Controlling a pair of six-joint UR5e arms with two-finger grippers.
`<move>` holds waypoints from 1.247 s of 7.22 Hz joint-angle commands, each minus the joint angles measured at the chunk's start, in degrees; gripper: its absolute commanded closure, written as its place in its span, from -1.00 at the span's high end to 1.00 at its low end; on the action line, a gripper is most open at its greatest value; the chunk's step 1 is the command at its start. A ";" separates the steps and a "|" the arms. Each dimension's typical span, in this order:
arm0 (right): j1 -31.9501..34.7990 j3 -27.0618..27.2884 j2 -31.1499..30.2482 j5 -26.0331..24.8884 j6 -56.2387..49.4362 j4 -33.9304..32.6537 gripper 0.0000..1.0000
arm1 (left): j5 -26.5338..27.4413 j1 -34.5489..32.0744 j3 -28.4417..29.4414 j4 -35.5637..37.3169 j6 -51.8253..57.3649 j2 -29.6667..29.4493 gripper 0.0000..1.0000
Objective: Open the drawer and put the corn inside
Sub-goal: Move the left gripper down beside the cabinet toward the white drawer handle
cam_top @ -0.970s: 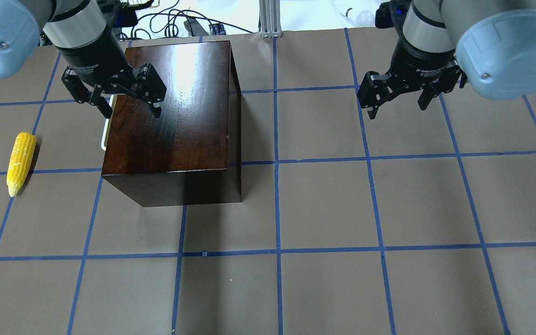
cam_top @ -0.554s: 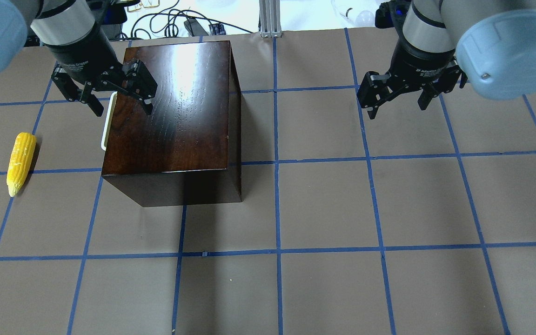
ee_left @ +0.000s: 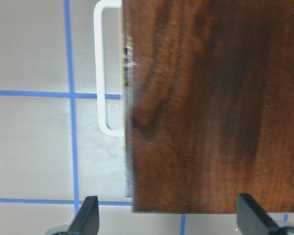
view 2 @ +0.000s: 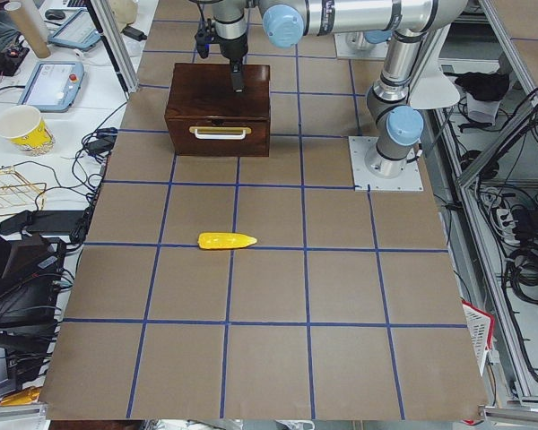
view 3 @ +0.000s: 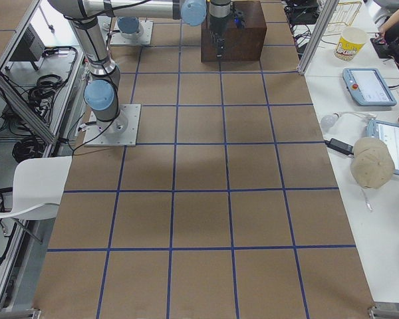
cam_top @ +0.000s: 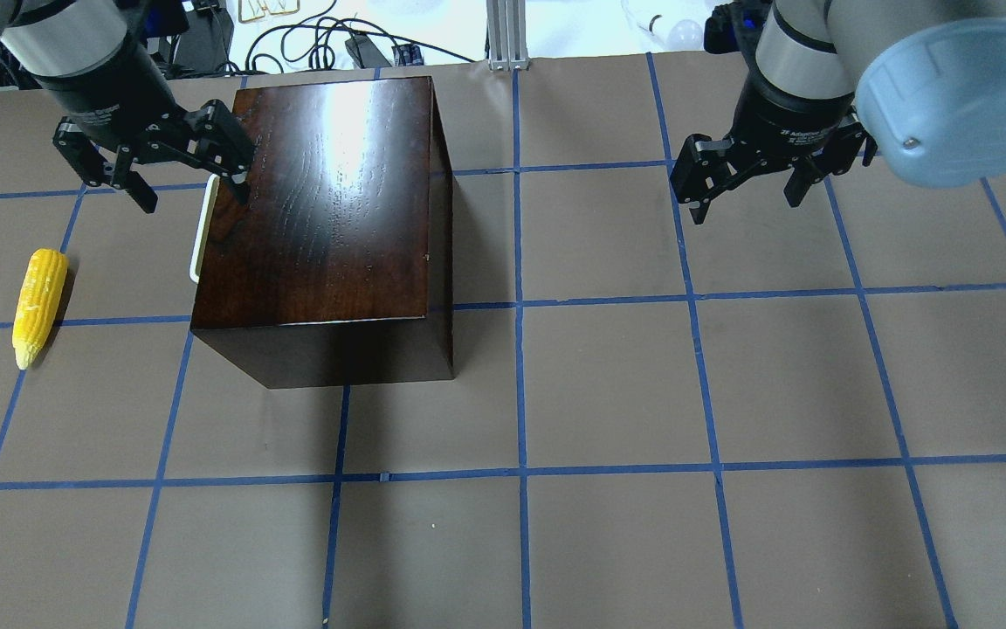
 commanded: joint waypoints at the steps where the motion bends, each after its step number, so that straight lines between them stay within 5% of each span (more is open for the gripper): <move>1: 0.05 0.00 0.00 0.00 0.00 0.00 1.00 | -0.19 4.25 0.56 0.59 2.03 -1.16 1.00; 9: 0.05 0.08 0.00 0.00 0.00 0.00 1.00 | -10.64 14.01 -2.85 8.91 23.66 -11.44 1.00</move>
